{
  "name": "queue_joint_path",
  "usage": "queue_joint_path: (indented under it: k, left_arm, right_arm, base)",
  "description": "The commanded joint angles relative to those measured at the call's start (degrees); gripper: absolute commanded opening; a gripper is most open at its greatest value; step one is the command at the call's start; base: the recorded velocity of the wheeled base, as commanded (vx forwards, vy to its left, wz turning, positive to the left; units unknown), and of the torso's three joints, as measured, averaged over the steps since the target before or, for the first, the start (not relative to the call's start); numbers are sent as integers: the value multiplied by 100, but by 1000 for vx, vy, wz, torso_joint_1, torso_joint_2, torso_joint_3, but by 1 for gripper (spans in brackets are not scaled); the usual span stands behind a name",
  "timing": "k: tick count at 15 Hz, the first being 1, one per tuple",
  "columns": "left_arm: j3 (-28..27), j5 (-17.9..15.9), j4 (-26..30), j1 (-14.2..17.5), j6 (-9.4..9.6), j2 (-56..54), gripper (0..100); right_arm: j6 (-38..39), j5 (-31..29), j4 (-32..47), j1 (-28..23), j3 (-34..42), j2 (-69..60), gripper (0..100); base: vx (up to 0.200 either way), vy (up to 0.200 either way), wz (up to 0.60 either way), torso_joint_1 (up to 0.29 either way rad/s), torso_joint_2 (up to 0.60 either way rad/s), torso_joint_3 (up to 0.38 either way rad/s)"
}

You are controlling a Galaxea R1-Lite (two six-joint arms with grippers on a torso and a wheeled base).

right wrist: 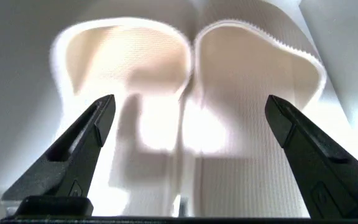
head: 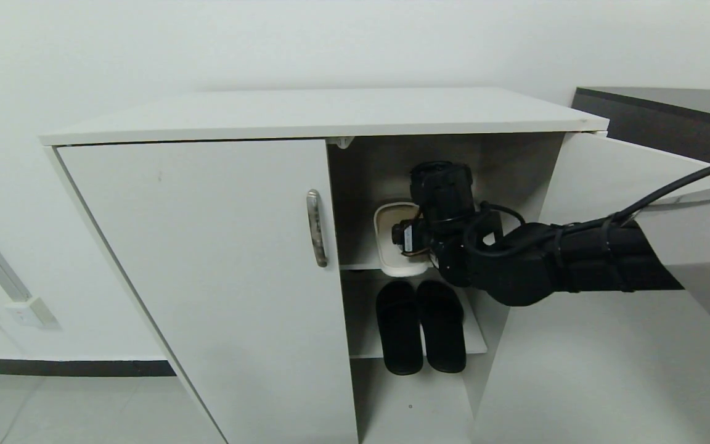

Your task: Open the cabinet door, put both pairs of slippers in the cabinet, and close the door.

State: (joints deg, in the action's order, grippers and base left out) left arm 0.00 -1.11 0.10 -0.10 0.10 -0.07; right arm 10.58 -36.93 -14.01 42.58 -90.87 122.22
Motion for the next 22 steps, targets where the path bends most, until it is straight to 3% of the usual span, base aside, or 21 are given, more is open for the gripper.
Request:
queue_joint_path:
  k: [1,8,9,22]
  left_arm:
    - [0,-3,-1,1,-1,7,0]
    - [0,-3,-1,1,-1,7,0]
    - [0,-3,-1,1,-1,7,0]
    - [0,-3,-1,1,-1,7,0]
  right_arm:
    - [-21,10,-304,259,737,-594,100]
    - [-30,1,-1043,699,1977,-1218,100]
    - [-56,1,-1148,699,2047,-1218,0]
    - [-56,1,-1174,813,2108,-1218,0]
  base:
    - [0,0,0,0,0,0]
    - [0,0,0,0,0,0]
    - [0,0,0,0,0,0]
    - [0,0,0,0,0,0]
